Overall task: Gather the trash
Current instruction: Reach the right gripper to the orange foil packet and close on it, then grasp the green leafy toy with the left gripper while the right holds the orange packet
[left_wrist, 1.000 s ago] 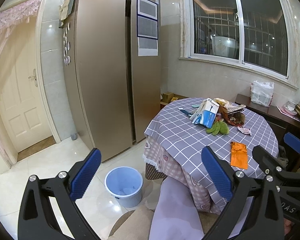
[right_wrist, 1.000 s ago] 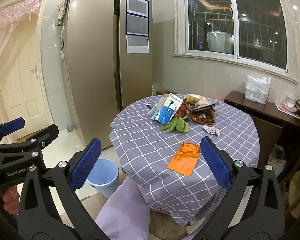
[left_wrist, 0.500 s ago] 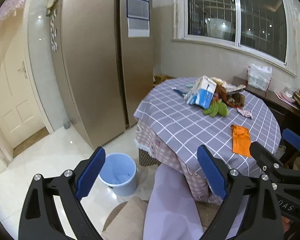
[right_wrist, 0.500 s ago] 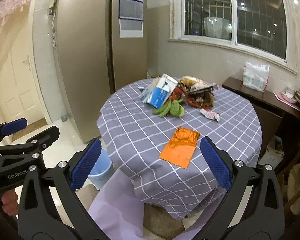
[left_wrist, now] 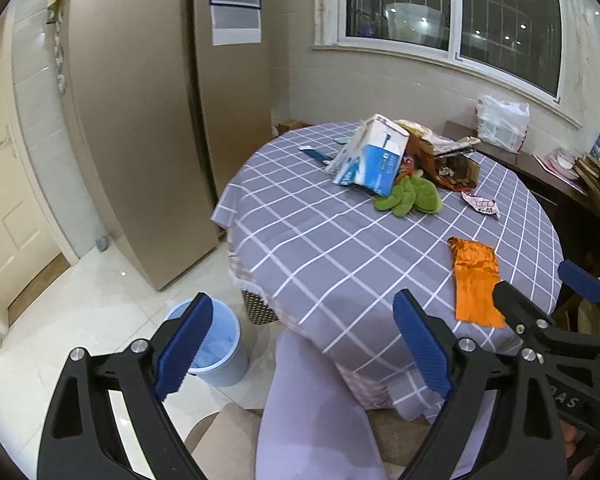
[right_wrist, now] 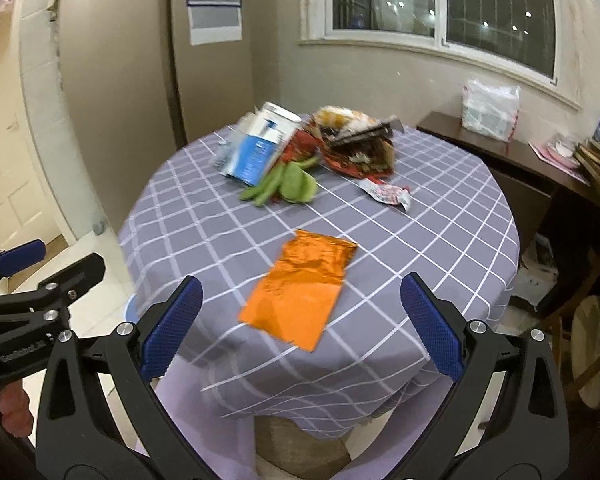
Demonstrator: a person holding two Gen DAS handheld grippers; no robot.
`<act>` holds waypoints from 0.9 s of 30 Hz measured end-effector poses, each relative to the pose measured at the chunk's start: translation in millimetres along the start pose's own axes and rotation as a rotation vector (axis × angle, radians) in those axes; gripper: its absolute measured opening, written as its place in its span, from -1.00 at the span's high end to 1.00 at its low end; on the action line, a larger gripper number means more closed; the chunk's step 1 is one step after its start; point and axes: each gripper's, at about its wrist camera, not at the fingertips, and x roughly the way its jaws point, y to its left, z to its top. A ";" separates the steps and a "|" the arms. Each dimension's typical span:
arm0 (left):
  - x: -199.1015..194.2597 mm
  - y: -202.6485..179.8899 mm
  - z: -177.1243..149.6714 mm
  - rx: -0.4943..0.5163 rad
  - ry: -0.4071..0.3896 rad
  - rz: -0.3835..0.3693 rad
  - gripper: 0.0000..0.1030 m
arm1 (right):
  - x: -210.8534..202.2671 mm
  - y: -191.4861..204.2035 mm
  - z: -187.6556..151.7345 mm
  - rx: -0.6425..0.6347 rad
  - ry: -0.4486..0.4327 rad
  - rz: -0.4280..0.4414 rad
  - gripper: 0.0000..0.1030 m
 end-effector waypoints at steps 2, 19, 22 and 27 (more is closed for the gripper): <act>9.6 -4.6 4.3 0.001 0.014 -0.019 -0.74 | 12.4 -6.0 1.9 0.003 0.022 -0.008 -0.89; 68.5 -23.6 31.0 0.006 0.104 -0.063 -0.74 | 86.9 -20.1 14.8 -0.026 0.128 0.030 -0.21; 77.2 -29.3 38.0 -0.002 0.128 -0.103 -0.74 | 89.7 -27.7 21.2 -0.017 0.141 0.071 -0.12; 92.3 -47.8 52.6 0.011 0.149 -0.132 -0.74 | 91.9 -46.5 30.5 0.006 0.137 0.063 -0.12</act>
